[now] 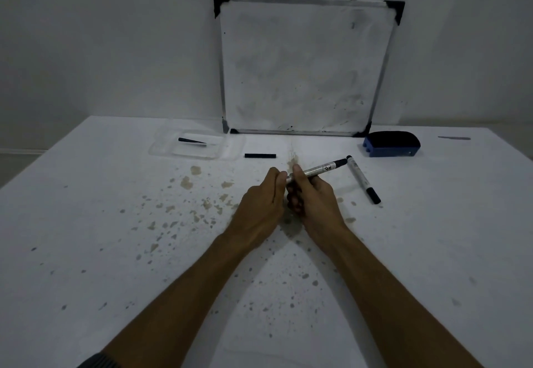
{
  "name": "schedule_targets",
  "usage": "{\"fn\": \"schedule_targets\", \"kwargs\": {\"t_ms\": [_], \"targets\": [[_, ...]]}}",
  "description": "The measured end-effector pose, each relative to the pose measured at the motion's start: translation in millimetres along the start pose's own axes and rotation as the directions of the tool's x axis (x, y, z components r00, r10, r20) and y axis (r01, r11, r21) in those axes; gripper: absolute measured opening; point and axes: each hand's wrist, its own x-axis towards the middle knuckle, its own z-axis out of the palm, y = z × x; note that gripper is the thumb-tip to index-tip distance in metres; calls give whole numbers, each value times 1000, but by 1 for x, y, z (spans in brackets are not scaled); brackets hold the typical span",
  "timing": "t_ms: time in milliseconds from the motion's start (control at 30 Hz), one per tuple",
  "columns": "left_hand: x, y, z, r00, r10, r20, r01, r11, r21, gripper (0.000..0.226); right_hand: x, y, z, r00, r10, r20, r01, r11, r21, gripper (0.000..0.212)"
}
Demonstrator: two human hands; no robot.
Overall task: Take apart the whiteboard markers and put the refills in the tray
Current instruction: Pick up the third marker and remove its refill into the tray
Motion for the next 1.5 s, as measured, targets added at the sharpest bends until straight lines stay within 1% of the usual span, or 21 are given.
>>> {"fn": "schedule_targets", "kwargs": {"t_ms": [67,133,233,300,333,400,467,533,600,700,867,967,1033,1067,1100,1167,1200,1300,1400,1433,1500], "targets": [[2,-2,0,1000,-1,-28,3,998,65,37,0,2,-2,1000,-9,13,9,1000,-19,34],[3,2,2,998,-53,-21,54,998,31,46,-1,2,0,1000,-7,30,8,1000,-17,32],[8,3,-5,968,-251,-9,241,939,-246,57,4,0,-3,999,-1,46,-3,996,88,30],[11,-10,-25,910,-397,-120,306,838,-452,54,10,-5,-17,999,34,-23,-28,971,239,28],[11,-18,-35,889,-416,-189,296,840,-455,52,13,-7,-25,998,46,-48,-29,953,300,28],[9,-26,-46,895,-374,-242,279,894,-350,47,12,-9,-30,999,43,-28,-32,943,330,28],[9,-22,-38,938,-294,-185,258,946,-195,42,8,-8,-21,996,72,45,-83,943,323,28],[10,-23,-22,983,-115,-145,129,987,91,38,5,-8,-10,988,99,115,-132,934,331,26],[9,-31,-13,990,35,-139,14,943,333,31,4,-8,-4,982,115,149,-157,936,316,25],[12,-44,-18,975,101,-198,-9,909,416,20,4,-9,-5,978,147,146,-183,944,274,25],[14,-50,-23,979,7,-206,84,900,429,27,5,-10,-8,969,169,182,-217,934,284,21],[11,-32,-25,956,40,-292,32,971,235,28,4,-10,-7,971,173,167,-216,933,289,21],[10,-12,-28,946,-131,-296,82,982,-172,20,2,-10,-7,985,118,123,-146,958,246,24],[10,-2,-27,945,-271,-181,163,874,-458,21,0,-11,-7,994,66,89,-82,979,187,26],[10,5,-25,924,-382,2,278,667,-691,28,-2,-11,-8,999,-4,52,-1,996,94,27],[6,10,-19,838,-439,323,469,277,-839,43,-7,-12,-6,984,-178,6,177,971,-159,26],[5,9,-19,803,-430,411,522,176,-835,48,-9,-14,-6,968,-250,12,244,933,-263,26],[7,-2,-26,782,-381,493,535,5,-845,53,-19,-24,-2,929,-368,38,356,863,-360,22],[8,-6,-30,786,-365,498,499,-100,-861,52,-34,-27,7,869,-495,7,473,825,-309,12],[8,-8,-27,786,-347,511,498,-133,-857,52,-38,-23,12,866,-498,42,485,815,-318,10],[5,-8,-23,774,-315,549,519,-180,-836,52,-43,-9,25,880,-433,193,467,725,-506,12]]}}
